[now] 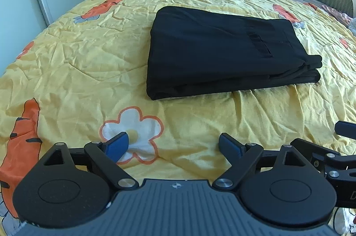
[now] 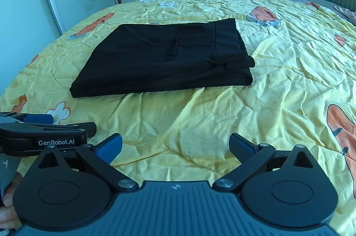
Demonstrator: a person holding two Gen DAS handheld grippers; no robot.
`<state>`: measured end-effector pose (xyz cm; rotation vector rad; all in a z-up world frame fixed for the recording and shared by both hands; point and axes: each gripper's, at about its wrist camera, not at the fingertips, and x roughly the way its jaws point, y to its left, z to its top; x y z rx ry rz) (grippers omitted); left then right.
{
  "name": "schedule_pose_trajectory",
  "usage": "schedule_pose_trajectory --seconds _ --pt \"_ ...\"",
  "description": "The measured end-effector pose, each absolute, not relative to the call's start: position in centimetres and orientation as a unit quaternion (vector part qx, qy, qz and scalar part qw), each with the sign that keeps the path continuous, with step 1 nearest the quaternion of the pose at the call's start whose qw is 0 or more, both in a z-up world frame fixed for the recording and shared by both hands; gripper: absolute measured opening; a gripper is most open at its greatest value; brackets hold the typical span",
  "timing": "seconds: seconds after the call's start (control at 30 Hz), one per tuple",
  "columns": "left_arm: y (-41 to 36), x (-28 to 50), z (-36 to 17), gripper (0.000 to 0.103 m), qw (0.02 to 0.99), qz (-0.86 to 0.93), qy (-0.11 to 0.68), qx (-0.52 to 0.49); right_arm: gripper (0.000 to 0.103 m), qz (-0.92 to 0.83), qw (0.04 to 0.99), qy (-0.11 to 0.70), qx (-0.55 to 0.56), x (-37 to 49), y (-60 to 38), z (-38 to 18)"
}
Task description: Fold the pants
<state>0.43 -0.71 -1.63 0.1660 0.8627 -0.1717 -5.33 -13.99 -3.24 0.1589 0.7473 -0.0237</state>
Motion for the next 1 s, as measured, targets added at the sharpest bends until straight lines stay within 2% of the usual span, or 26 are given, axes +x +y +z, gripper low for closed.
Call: schedule_pose_trajectory --seconds 1.0 --pt "-0.3 0.2 -1.6 0.095 0.902 -0.075 0.417 0.085 0.103 -0.017 0.929 0.361 0.079 -5.6 -15.3 -3.4"
